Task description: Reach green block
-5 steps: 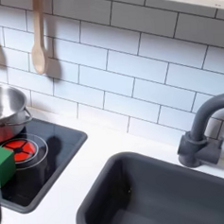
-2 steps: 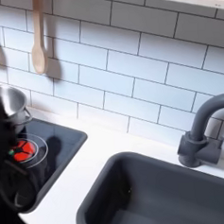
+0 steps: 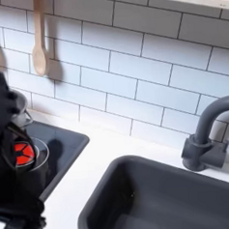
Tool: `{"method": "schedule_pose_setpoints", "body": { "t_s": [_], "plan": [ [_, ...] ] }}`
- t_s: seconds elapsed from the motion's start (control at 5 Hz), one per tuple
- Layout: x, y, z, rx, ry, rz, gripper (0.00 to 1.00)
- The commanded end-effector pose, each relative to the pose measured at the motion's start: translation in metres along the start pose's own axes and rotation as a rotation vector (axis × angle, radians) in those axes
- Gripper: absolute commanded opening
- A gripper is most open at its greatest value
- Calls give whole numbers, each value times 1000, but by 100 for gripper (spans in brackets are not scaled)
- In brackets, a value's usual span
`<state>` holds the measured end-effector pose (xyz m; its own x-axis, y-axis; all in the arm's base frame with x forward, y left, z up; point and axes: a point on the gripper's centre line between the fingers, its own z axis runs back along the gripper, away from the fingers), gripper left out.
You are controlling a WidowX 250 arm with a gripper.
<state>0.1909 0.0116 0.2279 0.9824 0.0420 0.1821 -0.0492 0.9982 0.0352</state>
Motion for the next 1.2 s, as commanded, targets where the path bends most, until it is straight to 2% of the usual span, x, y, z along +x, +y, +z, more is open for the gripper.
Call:
{"method": "schedule_pose_setpoints", "body": {
  "t_s": [0.0,0.4,1.0],
  "plan": [
    [21,21,-5,18,-12,-1,100],
    [42,46,-10,37,-31,10,100],
    [63,74,-21,46,-47,8,100]
  ]
}}
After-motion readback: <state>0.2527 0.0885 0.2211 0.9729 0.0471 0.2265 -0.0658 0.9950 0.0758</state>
